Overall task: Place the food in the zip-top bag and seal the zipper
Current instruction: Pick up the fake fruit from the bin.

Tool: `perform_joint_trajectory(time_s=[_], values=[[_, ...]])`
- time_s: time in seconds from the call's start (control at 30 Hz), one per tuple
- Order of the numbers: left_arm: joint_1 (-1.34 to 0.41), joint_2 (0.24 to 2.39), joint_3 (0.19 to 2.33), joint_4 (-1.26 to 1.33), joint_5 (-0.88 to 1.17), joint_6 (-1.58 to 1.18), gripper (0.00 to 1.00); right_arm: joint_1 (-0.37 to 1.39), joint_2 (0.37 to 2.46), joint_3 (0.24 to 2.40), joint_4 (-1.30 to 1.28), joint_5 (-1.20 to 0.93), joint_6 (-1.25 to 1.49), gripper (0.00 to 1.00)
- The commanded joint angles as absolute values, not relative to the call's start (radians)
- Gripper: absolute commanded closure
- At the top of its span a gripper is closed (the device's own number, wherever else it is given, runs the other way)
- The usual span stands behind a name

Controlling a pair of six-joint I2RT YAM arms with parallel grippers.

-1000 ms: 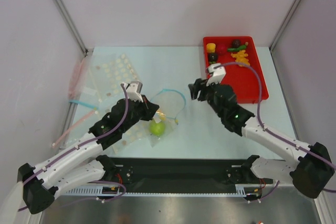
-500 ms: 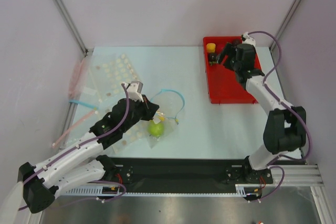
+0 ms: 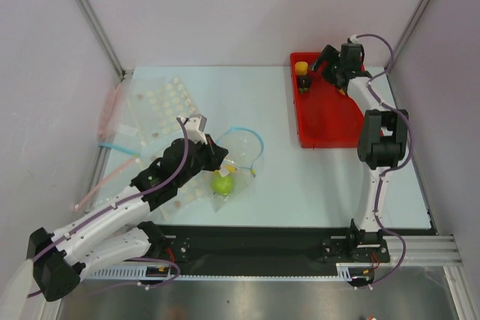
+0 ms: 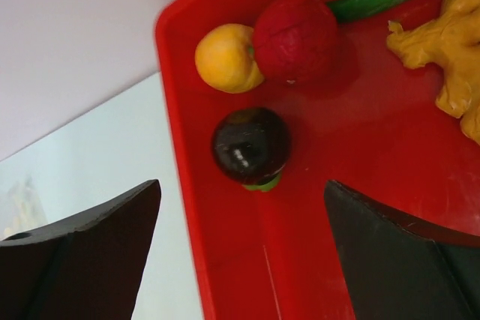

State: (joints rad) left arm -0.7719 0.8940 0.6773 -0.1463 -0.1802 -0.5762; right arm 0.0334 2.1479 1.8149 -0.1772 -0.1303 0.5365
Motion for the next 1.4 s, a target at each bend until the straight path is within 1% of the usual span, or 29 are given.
perform_joint_trajectory(time_s=[0.0,0.03,0.1,0.2,0.3,0.4,0.5,0.6,0.63,0.67,0.7,0.73,0.77,0.8,0.9,0.93,1.0,1.1,1.27,1.37], values=[[-0.767,0.896,0.724,-0.147,-0.201,-0.561,0.99,0.031,2.251,1.92,-0.247,-0.193,0.581,0.03],[-0.767,0.896,0.724,-0.149,-0.202,-0.56,1.0,0.031,2.272,1.968,-0.256,-0.198,0.583,0.02],[-0.767,0.894,0.726,-0.152,-0.207,-0.558,1.0,0.029,2.327,1.997,-0.27,-0.204,0.595,0.02],[-0.767,0.888,0.726,-0.153,-0.21,-0.558,1.0,0.021,2.374,2.039,-0.256,-0.258,0.632,0.0],[-0.767,0.887,0.726,-0.158,-0.221,-0.56,1.0,0.018,2.454,2.114,-0.291,-0.31,0.65,0.0],[-0.767,0.879,0.723,-0.155,-0.222,-0.56,1.0,0.018,2.474,2.103,-0.253,-0.328,0.664,0.0],[-0.767,0.884,0.724,-0.155,-0.225,-0.56,1.0,0.018,2.488,2.1,-0.227,-0.345,0.687,0.03],[-0.767,0.89,0.727,-0.158,-0.224,-0.558,1.0,0.02,2.502,2.106,-0.206,-0.365,0.707,0.12],[-0.767,0.89,0.727,-0.16,-0.225,-0.558,1.0,0.02,2.502,2.106,-0.201,-0.376,0.71,0.19],[-0.767,0.89,0.727,-0.16,-0.225,-0.558,1.0,0.018,2.503,2.108,-0.193,-0.377,0.716,0.23],[-0.767,0.888,0.727,-0.161,-0.229,-0.557,1.0,0.02,2.502,2.1,-0.189,-0.383,0.718,0.3],[-0.767,0.885,0.726,-0.161,-0.23,-0.557,1.0,0.02,2.499,2.091,-0.181,-0.388,0.721,0.34],[-0.767,0.885,0.726,-0.161,-0.232,-0.557,1.0,0.02,2.487,2.082,-0.164,-0.393,0.727,0.37],[-0.767,0.884,0.724,-0.163,-0.232,-0.555,1.0,0.018,2.479,2.069,-0.154,-0.399,0.73,0.42],[-0.767,0.885,0.727,-0.161,-0.229,-0.555,1.0,0.015,2.404,1.979,-0.104,-0.373,0.727,0.49],[-0.767,0.885,0.727,-0.161,-0.227,-0.557,0.99,0.017,2.376,1.912,-0.071,-0.353,0.721,0.5],[-0.765,0.885,0.727,-0.161,-0.226,-0.557,1.0,0.015,2.285,1.84,-0.04,-0.29,0.701,0.5],[-0.767,0.882,0.729,-0.163,-0.216,-0.557,1.0,0.015,2.2,1.724,0.021,-0.255,0.672,0.5],[-0.767,0.877,0.723,-0.158,-0.199,-0.56,1.0,0.02,2.013,1.524,0.121,-0.268,0.698,0.52],[-0.767,0.884,0.721,-0.15,-0.193,-0.563,1.0,0.032,1.909,1.448,0.147,-0.282,0.712,0.53]])
